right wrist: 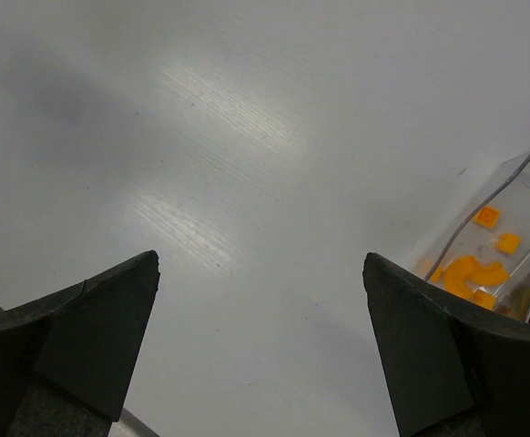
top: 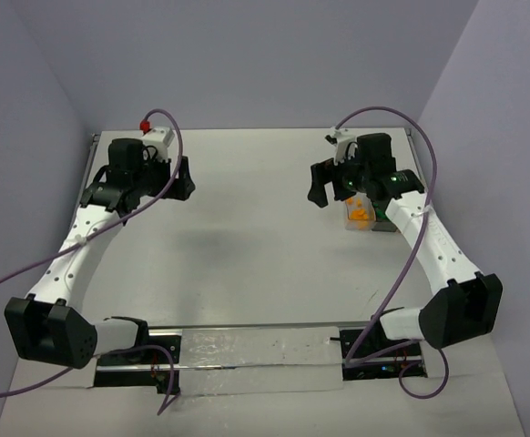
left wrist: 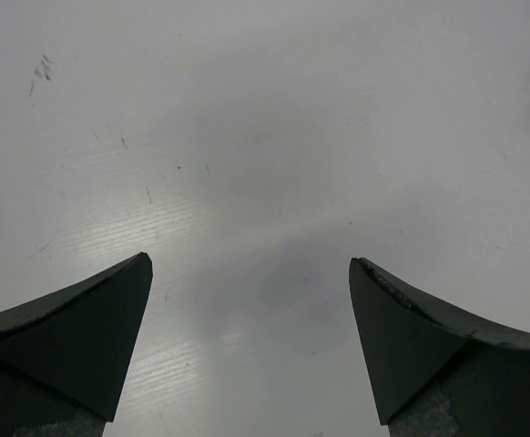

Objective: Sort the legos into containers by color

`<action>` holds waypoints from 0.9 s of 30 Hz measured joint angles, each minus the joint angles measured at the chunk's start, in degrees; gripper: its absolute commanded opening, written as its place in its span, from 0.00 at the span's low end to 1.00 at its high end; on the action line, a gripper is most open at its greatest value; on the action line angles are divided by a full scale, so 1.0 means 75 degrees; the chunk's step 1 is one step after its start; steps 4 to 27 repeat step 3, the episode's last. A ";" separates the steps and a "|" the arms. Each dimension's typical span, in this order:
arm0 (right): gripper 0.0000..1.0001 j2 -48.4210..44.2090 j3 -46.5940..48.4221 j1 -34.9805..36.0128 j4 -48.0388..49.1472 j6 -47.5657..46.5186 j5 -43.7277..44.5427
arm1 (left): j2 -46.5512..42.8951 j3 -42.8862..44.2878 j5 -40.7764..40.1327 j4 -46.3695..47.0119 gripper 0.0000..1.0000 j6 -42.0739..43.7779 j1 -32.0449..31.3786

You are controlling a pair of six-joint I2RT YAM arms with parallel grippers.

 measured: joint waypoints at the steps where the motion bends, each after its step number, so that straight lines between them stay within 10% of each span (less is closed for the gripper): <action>1: 1.00 -0.0038 0.0000 0.0014 0.0031 0.0016 0.0016 | -0.0033 -0.0039 -0.0042 0.0017 0.99 0.0017 0.0000; 27: 1.00 -0.0108 0.0000 0.0039 0.0087 0.0044 0.0048 | -0.0054 -0.0078 -0.0123 0.0037 0.99 0.0031 0.0001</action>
